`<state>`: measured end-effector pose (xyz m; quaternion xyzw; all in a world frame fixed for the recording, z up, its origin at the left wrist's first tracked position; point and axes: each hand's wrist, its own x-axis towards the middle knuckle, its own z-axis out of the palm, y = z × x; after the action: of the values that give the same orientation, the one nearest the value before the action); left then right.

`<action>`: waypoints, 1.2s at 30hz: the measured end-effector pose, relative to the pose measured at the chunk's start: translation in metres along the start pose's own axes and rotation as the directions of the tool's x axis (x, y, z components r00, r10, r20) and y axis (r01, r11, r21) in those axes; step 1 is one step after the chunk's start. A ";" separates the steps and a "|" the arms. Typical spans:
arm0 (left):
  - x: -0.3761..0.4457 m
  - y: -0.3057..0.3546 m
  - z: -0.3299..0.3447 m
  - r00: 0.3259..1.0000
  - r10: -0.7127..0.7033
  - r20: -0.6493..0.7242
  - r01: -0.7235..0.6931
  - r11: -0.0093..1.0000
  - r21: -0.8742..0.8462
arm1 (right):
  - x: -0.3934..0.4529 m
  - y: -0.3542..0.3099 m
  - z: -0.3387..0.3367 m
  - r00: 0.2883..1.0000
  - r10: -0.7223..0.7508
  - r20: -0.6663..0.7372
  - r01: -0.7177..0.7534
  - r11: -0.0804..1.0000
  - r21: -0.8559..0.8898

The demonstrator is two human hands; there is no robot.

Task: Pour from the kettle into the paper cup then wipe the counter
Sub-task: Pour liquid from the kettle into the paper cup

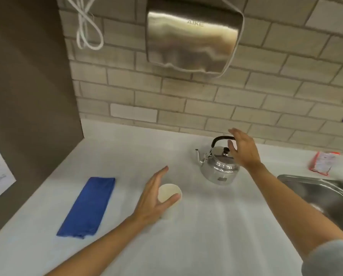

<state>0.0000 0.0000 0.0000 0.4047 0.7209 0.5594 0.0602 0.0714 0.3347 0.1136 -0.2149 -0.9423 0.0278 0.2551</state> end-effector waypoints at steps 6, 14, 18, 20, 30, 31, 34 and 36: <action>-0.022 -0.014 0.020 0.973 -0.187 -0.137 0.171 0.977 -0.125 | 0.001 0.008 0.003 0.987 0.131 0.094 -0.136 0.990 0.043; -0.031 -0.021 0.028 0.948 -0.296 -0.121 0.292 0.955 -0.050 | 0.016 0.017 0.019 0.975 0.198 0.097 -0.207 0.973 0.101; -0.030 -0.022 0.030 0.953 -0.271 -0.135 0.270 0.962 -0.028 | 0.024 0.016 0.023 0.961 0.258 0.104 -0.274 0.939 0.207; -0.028 -0.022 0.029 0.951 -0.276 -0.138 0.274 0.961 -0.032 | 0.028 0.016 0.022 0.959 0.255 0.125 -0.277 0.937 0.214; -0.017 -0.023 0.032 0.935 -0.328 -0.135 0.330 0.944 -0.010 | 0.027 0.019 -0.013 0.989 0.131 0.075 -0.144 0.965 0.218; -0.017 -0.023 0.033 0.933 -0.336 -0.130 0.338 0.941 -0.008 | 0.027 0.017 -0.020 0.992 0.110 0.065 -0.122 0.969 0.217; -0.018 -0.024 0.032 0.928 -0.350 -0.126 0.358 0.933 0.047 | 0.026 0.012 -0.037 0.994 0.082 0.067 -0.096 0.965 0.246; -0.020 -0.025 0.033 0.943 -0.303 -0.141 0.323 0.935 0.146 | 0.026 0.008 -0.046 0.990 0.093 0.104 -0.119 0.953 0.280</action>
<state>0.0180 0.0104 -0.0406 0.2551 0.8227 0.5028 0.0725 0.0771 0.3500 0.1646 -0.2247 -0.9259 0.1867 0.2393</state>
